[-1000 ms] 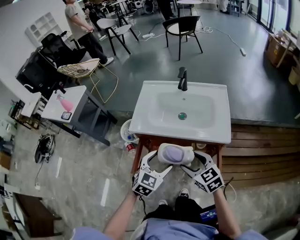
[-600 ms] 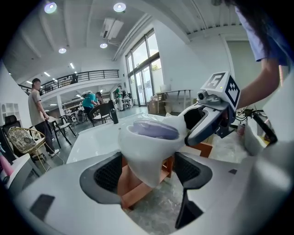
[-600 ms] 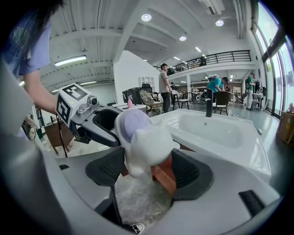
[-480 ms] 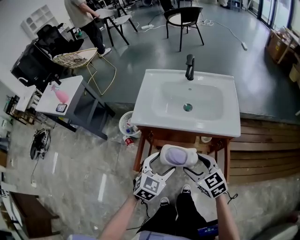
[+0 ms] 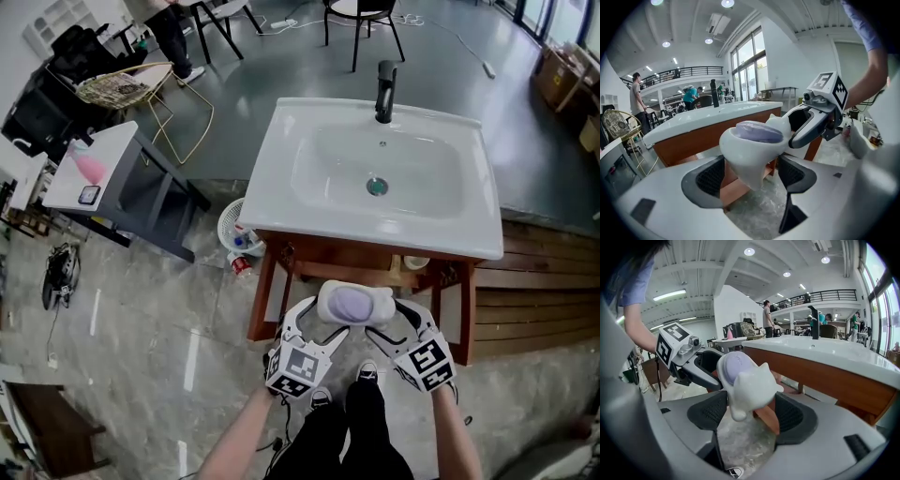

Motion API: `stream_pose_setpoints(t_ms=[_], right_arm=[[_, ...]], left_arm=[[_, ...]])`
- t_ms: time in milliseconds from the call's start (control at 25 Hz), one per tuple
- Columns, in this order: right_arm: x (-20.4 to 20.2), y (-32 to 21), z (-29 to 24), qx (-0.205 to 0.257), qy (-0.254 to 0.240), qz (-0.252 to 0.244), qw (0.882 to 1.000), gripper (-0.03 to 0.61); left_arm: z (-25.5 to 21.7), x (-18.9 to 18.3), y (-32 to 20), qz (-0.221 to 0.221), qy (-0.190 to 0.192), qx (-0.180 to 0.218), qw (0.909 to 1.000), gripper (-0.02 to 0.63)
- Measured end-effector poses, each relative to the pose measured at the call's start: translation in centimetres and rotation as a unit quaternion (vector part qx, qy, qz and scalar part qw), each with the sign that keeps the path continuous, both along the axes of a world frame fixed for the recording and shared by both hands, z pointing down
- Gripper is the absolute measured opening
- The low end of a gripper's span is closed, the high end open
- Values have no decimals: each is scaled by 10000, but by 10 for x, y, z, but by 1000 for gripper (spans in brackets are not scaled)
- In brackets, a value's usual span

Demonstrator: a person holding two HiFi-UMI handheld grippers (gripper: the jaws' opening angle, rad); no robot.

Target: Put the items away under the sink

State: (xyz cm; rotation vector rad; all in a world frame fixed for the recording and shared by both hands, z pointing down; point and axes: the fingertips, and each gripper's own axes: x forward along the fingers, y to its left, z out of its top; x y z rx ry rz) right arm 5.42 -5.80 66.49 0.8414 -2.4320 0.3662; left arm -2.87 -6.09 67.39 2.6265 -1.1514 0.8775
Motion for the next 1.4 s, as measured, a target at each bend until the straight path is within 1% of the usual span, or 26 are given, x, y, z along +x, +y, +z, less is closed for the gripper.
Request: stream_pose_setpoints(t_ms=[200, 360, 600, 800, 1000, 1160, 1280, 1400], right_arm=[[3, -18, 49, -72, 75, 50, 9999, 333], [1, -39, 82, -58, 96, 21, 9999, 333], [-1, -70, 128, -66, -150, 148, 9998, 333], [-3, -95, 171, -22, -96, 81, 9999, 331], [-8, -121, 209, 64, -43, 42, 10000, 330], [-10, -138, 236, 83, 2, 48, 10000, 330], [-11, -151, 248, 109, 15, 107, 9999, 330], [-10, -162, 253, 97, -86, 254, 9996, 311]], left_arm=[[50, 3, -17, -5, -70, -93, 9999, 367], [86, 1, -37, -131, -73, -112, 9998, 367], [137, -1, -65, -302, -108, -90, 9994, 367], [184, -2, -87, -444, -57, -164, 9989, 367], [224, -6, -111, -596, -84, -132, 9981, 367], [251, -8, -126, -727, -164, -169, 9971, 367], [264, -9, -139, -742, -215, -163, 9969, 367], [273, -9, -147, -746, -192, -226, 9968, 365]])
